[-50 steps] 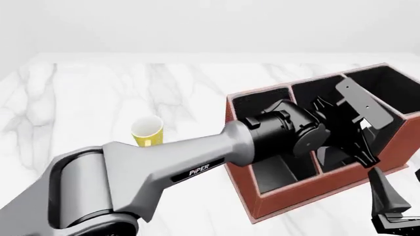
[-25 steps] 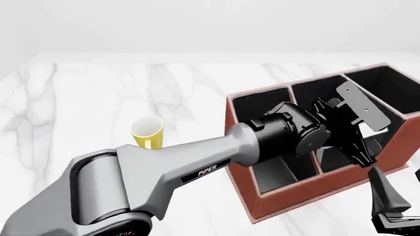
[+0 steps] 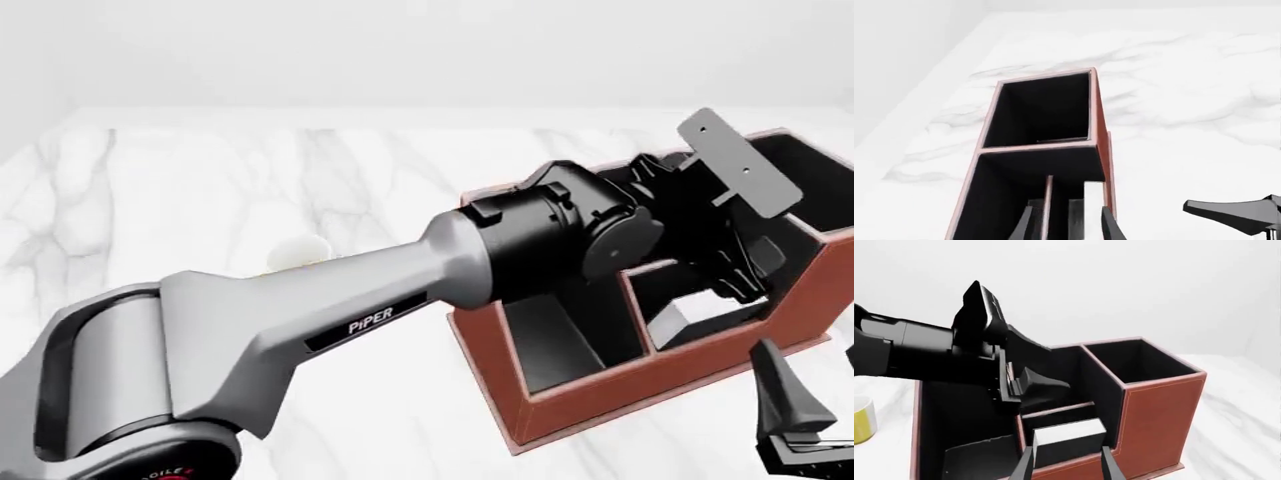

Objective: Pick up the book and place it in the back compartment of the caddy.

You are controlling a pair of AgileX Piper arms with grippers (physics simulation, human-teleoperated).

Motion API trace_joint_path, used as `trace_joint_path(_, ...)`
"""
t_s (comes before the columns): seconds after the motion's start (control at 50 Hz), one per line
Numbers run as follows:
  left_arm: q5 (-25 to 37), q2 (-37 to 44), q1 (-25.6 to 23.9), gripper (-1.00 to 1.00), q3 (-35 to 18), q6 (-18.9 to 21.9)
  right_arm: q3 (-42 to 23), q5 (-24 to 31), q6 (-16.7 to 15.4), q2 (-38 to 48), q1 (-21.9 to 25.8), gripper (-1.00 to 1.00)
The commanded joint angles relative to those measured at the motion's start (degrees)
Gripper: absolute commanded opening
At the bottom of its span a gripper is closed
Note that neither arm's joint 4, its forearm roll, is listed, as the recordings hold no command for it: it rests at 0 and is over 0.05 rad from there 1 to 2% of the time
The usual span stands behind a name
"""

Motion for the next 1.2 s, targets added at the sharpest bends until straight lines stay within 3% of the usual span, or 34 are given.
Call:
trace_joint_path(0.02,-0.38,-5.74,0.8,1.0,2.21,0.44,0.0,0.22,-0.22,-0.32,-0.1,1.0)
trace_joint_path(0.22,0.13,-13.89,4.1,1.0,4.0,2.56,0.0,0.31,-0.2,-0.45,-0.07,1.0)
trace_joint_path(0.32,-2.01,-17.56,6.19,1.0,8.57,3.69,0.0,0.28,-0.33,-0.42,-0.08,1.0)
trace_joint_path(0.38,-4.78,-21.19,7.46,1.0,14.64,3.47,0.0,0.27,-0.44,-0.49,-0.04,1.0)
trace_joint_path(0.48,-9.23,-23.89,11.36,1.0,20.97,5.31,-0.01,0.25,-0.47,-0.54,-0.05,1.0)
trace_joint_path(0.56,-12.52,-22.79,17.95,1.0,23.3,6.72,-0.01,0.24,-0.4,-0.54,-0.06,1.0)
trace_joint_path(0.62,-14.81,-24.93,19.25,1.0,28.09,7.77,-0.01,0.22,-0.38,-0.57,0.01,1.0)
trace_joint_path(0.96,-16.97,-30.72,21.34,1.0,36.64,7.79,0.0,-0.43,-1.09,1.59,0.07,1.0)
trace_joint_path(1.06,-18.14,-31.44,21.52,1.0,38.32,7.36,0.0,-8.11,0.51,12.74,0.59,1.0)
trace_joint_path(1.12,-18.84,-31.61,21.99,1.0,38.54,6.44,-0.02,-11.75,-0.39,16.6,1.13,1.0)
trace_joint_path(1.16,-18.99,-31.53,21.9,1.0,38.68,6.54,-0.22,-11.77,-0.57,16.37,1.37,1.0)
trace_joint_path(1.18,-19.22,-31.42,22.04,1.0,38.65,6.12,-3.47,-7.96,-1.42,14.22,2.49,1.0)
trace_joint_path(1.2,-19.23,-31.42,22.04,1.0,38.65,6.12,-3.52,-7.63,-1.42,13.95,2.49,1.0)
